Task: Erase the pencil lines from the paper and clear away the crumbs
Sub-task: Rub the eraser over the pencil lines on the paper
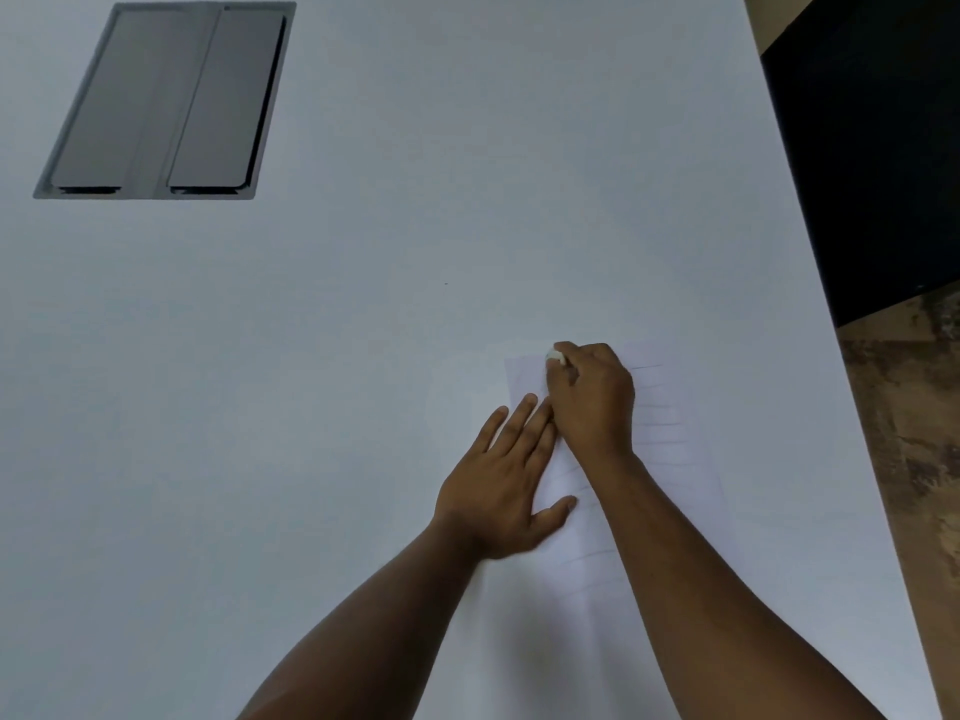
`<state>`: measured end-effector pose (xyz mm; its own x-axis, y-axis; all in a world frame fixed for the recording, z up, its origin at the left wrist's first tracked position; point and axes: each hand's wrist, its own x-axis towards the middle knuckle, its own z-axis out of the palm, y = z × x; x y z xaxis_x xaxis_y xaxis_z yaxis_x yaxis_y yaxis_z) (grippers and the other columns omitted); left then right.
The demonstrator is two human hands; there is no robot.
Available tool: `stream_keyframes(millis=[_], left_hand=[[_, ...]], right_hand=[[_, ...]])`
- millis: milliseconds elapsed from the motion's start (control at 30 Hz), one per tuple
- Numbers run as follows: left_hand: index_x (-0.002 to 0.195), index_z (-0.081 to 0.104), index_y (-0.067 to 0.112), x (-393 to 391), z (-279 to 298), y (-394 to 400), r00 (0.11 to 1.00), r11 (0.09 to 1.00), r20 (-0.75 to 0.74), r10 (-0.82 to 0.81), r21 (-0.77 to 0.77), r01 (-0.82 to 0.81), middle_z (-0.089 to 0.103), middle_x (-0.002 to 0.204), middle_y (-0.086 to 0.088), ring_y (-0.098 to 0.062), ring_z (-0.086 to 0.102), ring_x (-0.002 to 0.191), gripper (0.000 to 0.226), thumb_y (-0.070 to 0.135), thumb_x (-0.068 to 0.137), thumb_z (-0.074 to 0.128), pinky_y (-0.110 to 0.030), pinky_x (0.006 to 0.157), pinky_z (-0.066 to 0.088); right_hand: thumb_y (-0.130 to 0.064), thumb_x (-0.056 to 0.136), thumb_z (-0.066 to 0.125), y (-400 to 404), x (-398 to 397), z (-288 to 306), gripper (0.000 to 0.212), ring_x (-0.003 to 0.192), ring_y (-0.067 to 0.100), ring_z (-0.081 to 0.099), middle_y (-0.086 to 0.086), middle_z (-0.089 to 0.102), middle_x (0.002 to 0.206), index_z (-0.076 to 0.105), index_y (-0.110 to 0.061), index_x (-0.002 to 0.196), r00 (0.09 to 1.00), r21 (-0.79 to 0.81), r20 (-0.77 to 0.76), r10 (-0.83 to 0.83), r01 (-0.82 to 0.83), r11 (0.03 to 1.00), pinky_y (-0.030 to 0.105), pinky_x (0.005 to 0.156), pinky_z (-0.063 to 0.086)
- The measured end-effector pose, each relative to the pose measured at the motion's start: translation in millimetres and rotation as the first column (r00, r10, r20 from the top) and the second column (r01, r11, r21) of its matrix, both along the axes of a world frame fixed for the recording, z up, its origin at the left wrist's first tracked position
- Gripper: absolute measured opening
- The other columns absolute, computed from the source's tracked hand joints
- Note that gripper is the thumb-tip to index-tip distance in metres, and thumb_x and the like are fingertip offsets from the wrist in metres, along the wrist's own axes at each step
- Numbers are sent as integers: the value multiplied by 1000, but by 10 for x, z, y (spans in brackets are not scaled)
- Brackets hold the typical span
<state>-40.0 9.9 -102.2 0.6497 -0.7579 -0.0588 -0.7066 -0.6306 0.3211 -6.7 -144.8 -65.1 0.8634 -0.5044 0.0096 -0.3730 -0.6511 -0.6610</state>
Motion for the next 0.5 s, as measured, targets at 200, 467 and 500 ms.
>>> stream_keyframes(millis=[200,467,500], left_hand=[[163,25,13,-2,7,-6,1000,999,-17,-15,-46,14,19,170,-7,-19,0,160,80,65,103,32,-45,130,7],[165,14,11,0,-15,18,1000,1000,12,-9,10,9,2,173,-4,-18,-9,159,83,66,103,28,-44,130,5],[165,13,11,-3,-24,22,1000,1000,12,-13,12,13,1,173,-4,-18,-9,159,83,66,104,28,-44,130,5]], right_hand=[[-19,99,59,201,-55,-69,26,100,17,64,4,67,111,70,-10,121,989,-4,-15,149,-149,989,21,86,51],[-19,97,64,-32,-109,-11,20,82,9,60,5,68,98,72,-9,112,985,24,94,-147,146,989,-2,71,35],[-20,97,65,-20,-165,-1,22,83,7,59,3,68,99,72,-8,114,985,32,98,-145,142,989,-3,73,36]])
